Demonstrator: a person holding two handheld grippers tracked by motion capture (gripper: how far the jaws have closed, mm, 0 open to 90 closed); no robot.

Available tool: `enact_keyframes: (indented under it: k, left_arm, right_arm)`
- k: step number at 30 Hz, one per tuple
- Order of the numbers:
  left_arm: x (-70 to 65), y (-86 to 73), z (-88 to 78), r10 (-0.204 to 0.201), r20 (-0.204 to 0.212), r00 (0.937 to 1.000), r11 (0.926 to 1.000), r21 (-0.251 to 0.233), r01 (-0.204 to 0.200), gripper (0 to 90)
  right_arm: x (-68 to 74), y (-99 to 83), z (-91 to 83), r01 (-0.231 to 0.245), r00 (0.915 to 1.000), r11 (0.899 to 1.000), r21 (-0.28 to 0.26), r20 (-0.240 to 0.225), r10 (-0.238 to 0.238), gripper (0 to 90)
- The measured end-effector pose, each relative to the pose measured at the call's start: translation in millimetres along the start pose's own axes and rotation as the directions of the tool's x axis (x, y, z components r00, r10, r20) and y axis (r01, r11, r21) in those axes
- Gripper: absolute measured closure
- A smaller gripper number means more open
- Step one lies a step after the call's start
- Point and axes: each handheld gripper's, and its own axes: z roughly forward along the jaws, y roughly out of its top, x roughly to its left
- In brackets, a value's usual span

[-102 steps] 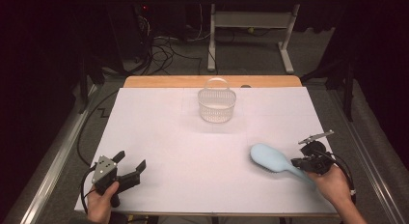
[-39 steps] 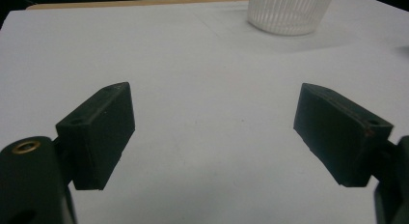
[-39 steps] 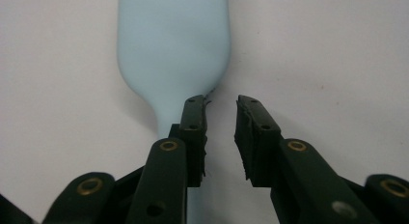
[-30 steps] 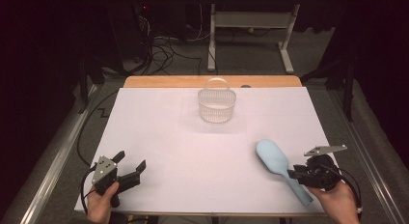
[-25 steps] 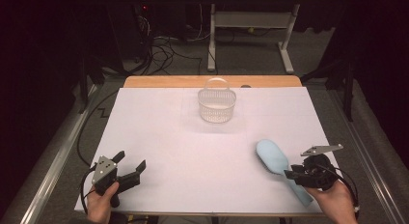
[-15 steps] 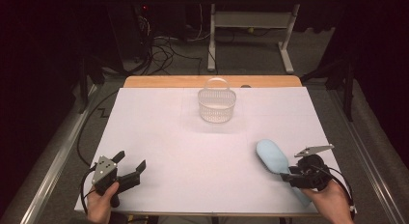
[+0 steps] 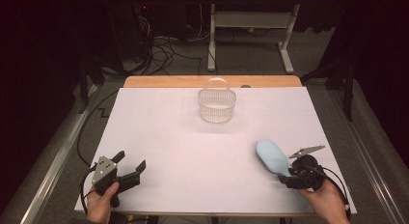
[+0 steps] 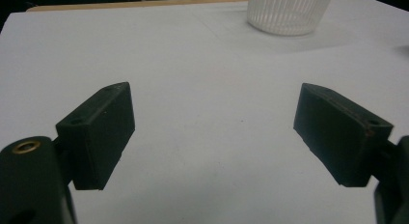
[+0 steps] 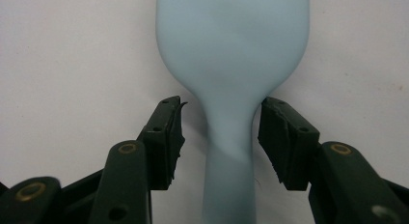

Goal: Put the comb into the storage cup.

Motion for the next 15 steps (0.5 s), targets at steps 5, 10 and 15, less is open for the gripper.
enact_keyframes:
  k: [5, 10, 15]
  left_arm:
    - [0.1, 0.0, 0.0, 0.001, 0.000, 1.0000, 1.0000, 0.000, -0.001, 15.5]
    - [-0.1, 0.0, 0.0, 0.001, 0.000, 1.0000, 1.0000, -0.001, -0.001, 15.5]
    - [-0.2, 0.0, 0.1, 0.002, 0.000, 1.0000, 1.0000, -0.001, -0.002, 15.5]
  right_arm:
    - [1.4, 1.7, 5.7, 0.003, 1.0000, 1.000, 0.006, 0.005, -0.003, 52.0]
    - [2.3, 3.6, 8.6, 0.008, 0.9998, 1.000, 0.011, 0.020, -0.008, 52.2]
    - [2.7, 4.6, 10.1, 0.002, 0.9997, 1.000, 0.020, 0.024, -0.003, 53.0]
